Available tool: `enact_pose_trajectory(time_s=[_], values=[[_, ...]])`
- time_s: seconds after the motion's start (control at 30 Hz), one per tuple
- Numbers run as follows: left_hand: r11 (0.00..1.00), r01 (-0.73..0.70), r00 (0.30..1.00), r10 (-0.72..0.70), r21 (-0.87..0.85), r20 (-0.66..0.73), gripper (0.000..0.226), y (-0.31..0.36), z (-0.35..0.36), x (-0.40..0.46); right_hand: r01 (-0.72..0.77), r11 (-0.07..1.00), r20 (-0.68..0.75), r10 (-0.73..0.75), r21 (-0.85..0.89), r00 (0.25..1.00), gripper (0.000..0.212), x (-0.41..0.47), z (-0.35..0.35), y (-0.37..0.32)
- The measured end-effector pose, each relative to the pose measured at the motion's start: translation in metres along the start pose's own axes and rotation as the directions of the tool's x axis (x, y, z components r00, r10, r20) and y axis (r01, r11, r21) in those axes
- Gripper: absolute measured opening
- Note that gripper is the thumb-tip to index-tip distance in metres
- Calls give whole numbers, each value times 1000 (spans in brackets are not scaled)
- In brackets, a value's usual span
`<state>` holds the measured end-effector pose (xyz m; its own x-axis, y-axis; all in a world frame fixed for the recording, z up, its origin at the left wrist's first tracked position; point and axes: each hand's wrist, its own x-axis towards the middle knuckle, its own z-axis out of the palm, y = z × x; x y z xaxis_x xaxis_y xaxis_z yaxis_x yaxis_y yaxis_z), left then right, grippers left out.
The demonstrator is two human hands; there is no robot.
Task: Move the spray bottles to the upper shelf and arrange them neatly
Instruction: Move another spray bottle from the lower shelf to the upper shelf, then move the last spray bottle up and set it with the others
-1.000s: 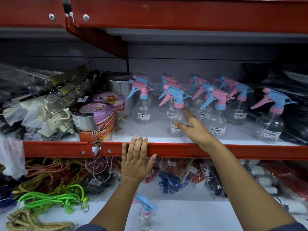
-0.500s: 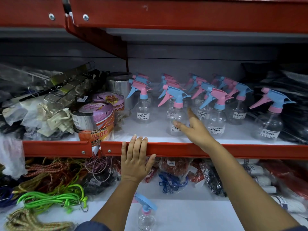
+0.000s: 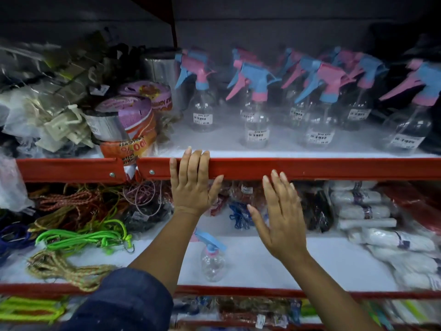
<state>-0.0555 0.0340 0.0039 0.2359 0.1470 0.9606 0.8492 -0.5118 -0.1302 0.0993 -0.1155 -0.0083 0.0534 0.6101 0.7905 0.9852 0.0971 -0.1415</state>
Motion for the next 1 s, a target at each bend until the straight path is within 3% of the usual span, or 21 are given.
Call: enact_pose_trajectory(time_s=[0.13,0.27,0.5,0.7,1.0], values=[[1000,-7,1000,8,11,-14,51,-1,3,-3,-118,987,186,95,113,978,58,-60,27,-10],[1000,-6,1000,7,22,-29,50,-1,6,-4,-317,917,372,215,240,903,60,-99,50,-25],[1000,13,1000,-13,19,-18,52,-1,7,-5,-607,748,652,322,270,687,86,-113,86,-52],[1000,3,1000,-3,18,-11,53,-1,7,-4,-695,677,694,380,242,612,76,-110,97,-61],[1000,18,999,-18,2,32,52,0,1,-3,-714,655,602,474,246,643,70,-113,57,-39]])
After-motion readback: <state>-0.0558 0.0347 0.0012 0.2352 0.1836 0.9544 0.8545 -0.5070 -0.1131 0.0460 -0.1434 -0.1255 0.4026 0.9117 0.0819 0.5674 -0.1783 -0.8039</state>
